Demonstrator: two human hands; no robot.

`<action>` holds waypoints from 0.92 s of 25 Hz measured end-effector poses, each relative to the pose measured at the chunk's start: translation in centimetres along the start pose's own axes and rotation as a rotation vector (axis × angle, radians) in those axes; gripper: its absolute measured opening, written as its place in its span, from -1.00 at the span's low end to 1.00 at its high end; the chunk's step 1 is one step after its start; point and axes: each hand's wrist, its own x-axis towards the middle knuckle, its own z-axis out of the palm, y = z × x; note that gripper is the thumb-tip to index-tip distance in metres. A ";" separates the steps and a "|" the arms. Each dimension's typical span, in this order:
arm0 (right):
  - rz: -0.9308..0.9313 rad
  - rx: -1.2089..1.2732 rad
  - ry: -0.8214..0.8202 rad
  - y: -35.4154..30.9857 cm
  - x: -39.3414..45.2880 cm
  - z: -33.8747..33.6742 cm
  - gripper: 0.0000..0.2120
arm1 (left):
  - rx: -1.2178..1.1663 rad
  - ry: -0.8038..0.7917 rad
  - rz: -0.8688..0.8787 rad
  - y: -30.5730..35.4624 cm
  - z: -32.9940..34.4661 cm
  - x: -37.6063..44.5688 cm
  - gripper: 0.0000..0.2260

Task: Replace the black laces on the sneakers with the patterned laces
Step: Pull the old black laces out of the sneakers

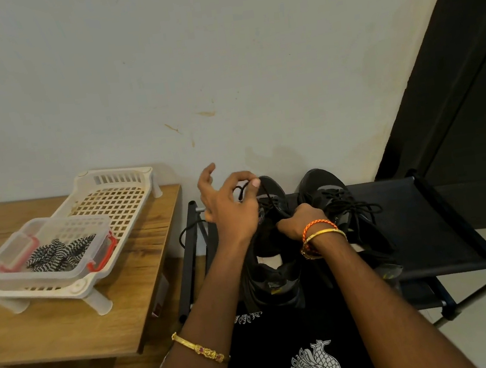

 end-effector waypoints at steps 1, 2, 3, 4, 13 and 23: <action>-0.003 0.005 -0.002 0.0 -0.1 0.0 -0.61 | -0.148 0.019 -0.032 0.3 -0.2 0.1 -0.76; -0.004 0.008 -0.003 0.0 -0.1 -0.1 -0.62 | -0.289 0.027 -0.075 0.5 -0.4 0.2 -0.79; -0.004 0.008 -0.002 0.0 -0.2 -0.2 -0.62 | -0.389 0.019 -0.120 0.8 -0.6 0.3 -0.82; -0.001 0.006 -0.004 0.0 -0.2 -0.2 -0.63 | -0.407 -0.003 -0.139 0.9 -0.7 0.3 -0.84; 0.019 0.008 -0.030 0.1 -0.5 -0.2 -0.65 | 0.824 -0.395 0.130 -1.6 1.1 -0.1 -0.85; 0.018 0.006 0.005 0.0 -0.7 0.0 -0.66 | 0.172 -0.056 -0.036 -0.1 -0.2 -0.1 -0.90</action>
